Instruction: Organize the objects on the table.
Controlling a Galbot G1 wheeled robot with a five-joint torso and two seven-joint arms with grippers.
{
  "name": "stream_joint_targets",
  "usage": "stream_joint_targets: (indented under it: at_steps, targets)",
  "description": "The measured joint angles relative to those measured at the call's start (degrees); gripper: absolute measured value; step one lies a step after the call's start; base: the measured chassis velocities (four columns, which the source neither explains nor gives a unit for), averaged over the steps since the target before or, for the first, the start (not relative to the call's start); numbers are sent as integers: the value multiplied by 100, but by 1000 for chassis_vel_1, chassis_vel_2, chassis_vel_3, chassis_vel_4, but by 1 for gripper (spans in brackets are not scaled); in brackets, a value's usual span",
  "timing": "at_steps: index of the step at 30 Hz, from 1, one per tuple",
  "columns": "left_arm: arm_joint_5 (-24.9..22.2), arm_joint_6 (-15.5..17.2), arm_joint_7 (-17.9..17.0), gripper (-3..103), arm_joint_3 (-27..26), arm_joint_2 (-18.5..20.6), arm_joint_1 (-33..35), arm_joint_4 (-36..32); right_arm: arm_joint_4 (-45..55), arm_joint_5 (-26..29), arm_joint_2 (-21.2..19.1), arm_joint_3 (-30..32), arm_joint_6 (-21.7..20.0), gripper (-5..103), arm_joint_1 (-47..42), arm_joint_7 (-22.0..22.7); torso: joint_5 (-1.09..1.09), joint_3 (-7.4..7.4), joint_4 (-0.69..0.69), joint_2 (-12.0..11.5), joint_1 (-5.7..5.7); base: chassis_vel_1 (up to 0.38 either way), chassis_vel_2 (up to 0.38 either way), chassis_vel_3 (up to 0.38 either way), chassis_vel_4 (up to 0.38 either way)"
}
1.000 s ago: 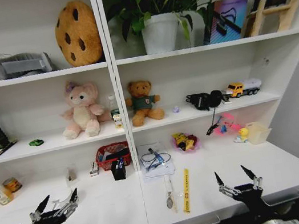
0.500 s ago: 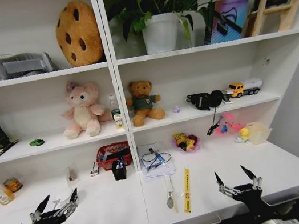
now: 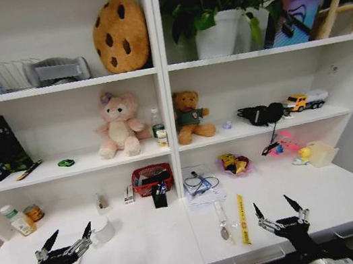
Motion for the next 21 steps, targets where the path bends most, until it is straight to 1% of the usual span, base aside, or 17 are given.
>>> stream_joint_targets:
  at_steps: [2,4,6,7,9,12,13,14,15,16,18,19,20,21]
  targets:
    - [0,0,0,100,0,0,0,0,0,0,0,0,0,100,0,0,1,-1,-3,0,-1,261,301,-262,-267]
    - [0,0,0,100,0,0,0,0,0,0,0,0,0,100,0,0,2,-1,-3,0,-1,273,298,-335,-300]
    - [0,0,0,100,0,0,0,0,0,1,-1,0,-1,100,1,0,1,1,1,-1,2,319,337,-335,-316]
    - [0,0,0,100,0,0,0,0,-1,1,0,0,-1,100,0,0,2,0,-2,0,0,343,358,-325,-364]
    - [0,0,0,100,0,0,0,0,0,1,0,0,-1,100,0,0,2,-2,-3,2,-2,349,357,-325,-364]
    - [0,0,0,100,0,0,0,0,-1,1,-1,0,-1,100,1,0,0,1,1,-2,2,368,386,-383,-360]
    - [0,0,0,100,-1,0,0,0,0,2,0,-1,-1,100,1,0,2,-1,-1,1,-2,322,397,-375,-361]
    - [0,0,1,100,0,0,0,0,0,2,0,-1,-1,100,1,0,-1,-3,-5,3,-3,322,364,-351,-361]
    - [0,0,1,100,0,0,0,0,0,2,0,-1,-1,100,1,0,-1,-3,-5,3,-3,322,364,-351,-361]
    - [0,0,0,100,0,0,0,1,-1,2,0,-1,-1,100,0,0,0,0,0,0,-1,386,364,-375,-352]
    - [0,0,-1,100,0,0,0,1,-1,2,0,0,-1,100,1,1,-2,0,-2,-1,0,377,389,-375,-393]
    - [0,0,0,100,-1,0,0,-1,-1,2,0,-1,-1,100,1,0,8,0,0,0,-1,377,353,-342,-393]
    - [0,0,0,100,0,0,0,0,-1,2,0,-1,-1,100,1,0,-1,-2,-3,1,-2,328,353,-345,-346]
    - [0,0,0,100,0,0,0,0,-1,2,0,-1,-1,100,1,0,-1,-2,-3,1,-2,328,353,-345,-346]
